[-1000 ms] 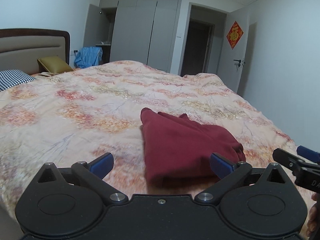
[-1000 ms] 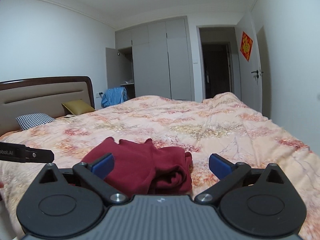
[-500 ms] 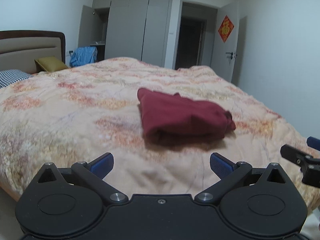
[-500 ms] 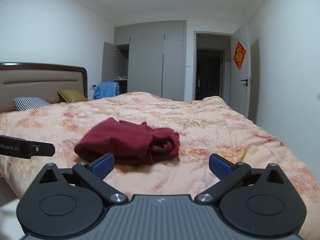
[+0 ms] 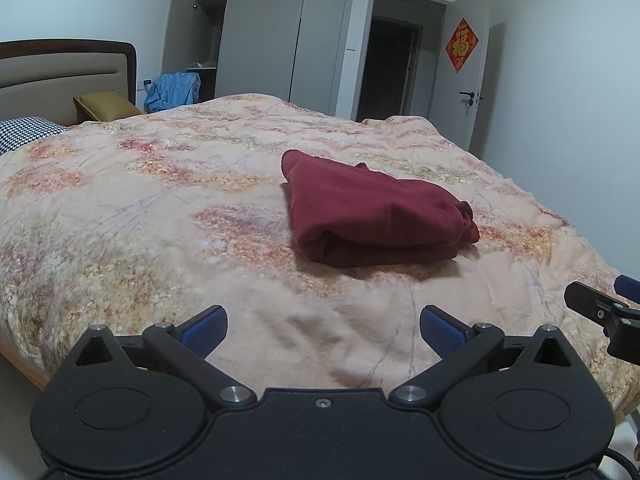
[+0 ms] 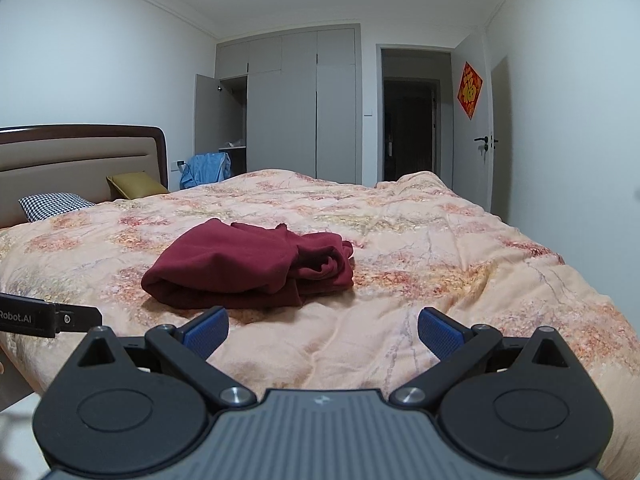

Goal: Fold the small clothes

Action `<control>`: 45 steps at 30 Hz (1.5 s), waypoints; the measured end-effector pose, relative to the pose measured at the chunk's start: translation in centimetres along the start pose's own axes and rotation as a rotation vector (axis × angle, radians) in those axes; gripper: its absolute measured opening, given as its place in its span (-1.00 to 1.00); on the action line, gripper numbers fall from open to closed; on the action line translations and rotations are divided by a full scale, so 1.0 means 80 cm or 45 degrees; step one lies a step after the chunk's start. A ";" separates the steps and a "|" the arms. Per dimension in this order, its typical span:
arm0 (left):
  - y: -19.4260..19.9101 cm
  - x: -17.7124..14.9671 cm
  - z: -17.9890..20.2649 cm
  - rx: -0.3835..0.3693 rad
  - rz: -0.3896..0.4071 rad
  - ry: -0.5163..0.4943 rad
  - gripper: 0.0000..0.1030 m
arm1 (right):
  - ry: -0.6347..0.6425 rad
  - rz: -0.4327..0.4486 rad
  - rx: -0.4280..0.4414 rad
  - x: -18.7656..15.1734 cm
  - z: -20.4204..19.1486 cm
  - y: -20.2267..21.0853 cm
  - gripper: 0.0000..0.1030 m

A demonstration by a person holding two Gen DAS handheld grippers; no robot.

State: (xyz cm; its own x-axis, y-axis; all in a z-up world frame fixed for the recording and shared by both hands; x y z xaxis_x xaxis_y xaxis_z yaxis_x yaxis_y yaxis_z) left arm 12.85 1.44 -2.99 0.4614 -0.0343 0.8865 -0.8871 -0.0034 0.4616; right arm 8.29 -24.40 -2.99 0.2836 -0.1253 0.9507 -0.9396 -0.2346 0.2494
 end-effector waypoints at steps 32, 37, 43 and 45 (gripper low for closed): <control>-0.007 -0.003 -0.003 0.022 -0.048 0.041 0.99 | -0.010 -0.038 0.002 -0.004 0.000 -0.007 1.00; -0.010 -0.001 -0.006 0.016 -0.054 0.058 0.99 | -0.008 -0.049 0.000 -0.006 -0.001 -0.009 1.00; -0.018 -0.004 -0.008 0.008 -0.076 0.072 0.99 | -0.008 -0.068 -0.007 -0.008 -0.001 -0.016 1.00; -0.022 -0.004 -0.008 0.009 -0.088 0.073 0.99 | -0.008 -0.077 -0.008 -0.008 -0.001 -0.018 1.00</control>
State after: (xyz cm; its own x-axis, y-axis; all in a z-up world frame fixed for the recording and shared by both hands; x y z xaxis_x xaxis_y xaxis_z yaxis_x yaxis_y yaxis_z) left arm 14.26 2.09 -4.04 0.5211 0.0234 0.8532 -0.8532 -0.0112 0.5214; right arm 9.47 -23.93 -3.97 0.3414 -0.1172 0.9326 -0.9218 -0.2355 0.3079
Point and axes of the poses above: each gripper's, at about its wrist camera, not at the fingertips, and y roughly against the way its jaws point, z to its right, x to its top, the point moved 3 cm from there along -y, roughly the way its jaws point, and after that the axes turned 10 degrees about -y, right-handed, at the moved point
